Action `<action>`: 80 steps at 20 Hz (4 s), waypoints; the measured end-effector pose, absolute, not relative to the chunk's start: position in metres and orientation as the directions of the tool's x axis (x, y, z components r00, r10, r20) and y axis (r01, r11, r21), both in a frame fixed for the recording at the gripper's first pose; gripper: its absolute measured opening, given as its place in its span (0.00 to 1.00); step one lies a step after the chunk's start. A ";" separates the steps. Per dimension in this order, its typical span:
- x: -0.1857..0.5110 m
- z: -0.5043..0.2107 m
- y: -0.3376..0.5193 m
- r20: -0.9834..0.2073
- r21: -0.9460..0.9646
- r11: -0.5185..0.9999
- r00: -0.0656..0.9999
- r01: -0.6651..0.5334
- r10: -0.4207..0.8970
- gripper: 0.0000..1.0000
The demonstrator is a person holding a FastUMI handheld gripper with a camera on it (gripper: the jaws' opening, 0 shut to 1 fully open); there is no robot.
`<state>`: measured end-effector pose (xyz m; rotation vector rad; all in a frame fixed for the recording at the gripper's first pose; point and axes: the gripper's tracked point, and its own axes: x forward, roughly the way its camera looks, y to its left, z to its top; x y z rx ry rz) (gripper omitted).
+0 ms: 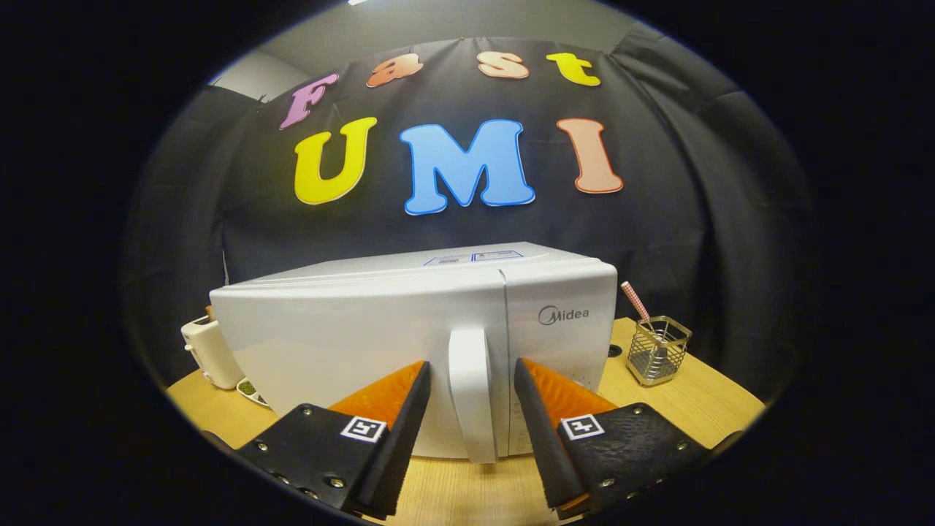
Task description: Open the microwave, put the food inside, and close the microwave door.
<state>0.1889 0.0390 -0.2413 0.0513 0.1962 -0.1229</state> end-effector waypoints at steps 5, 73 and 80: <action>0.190 -0.245 0.038 -0.228 0.039 0.990 0.966 0.136 -0.124 0.27; -0.091 -0.245 0.447 -0.172 0.159 0.711 0.690 -0.685 0.703 0.28; -0.129 -0.211 0.392 -0.106 0.144 0.720 0.713 -0.678 0.693 0.86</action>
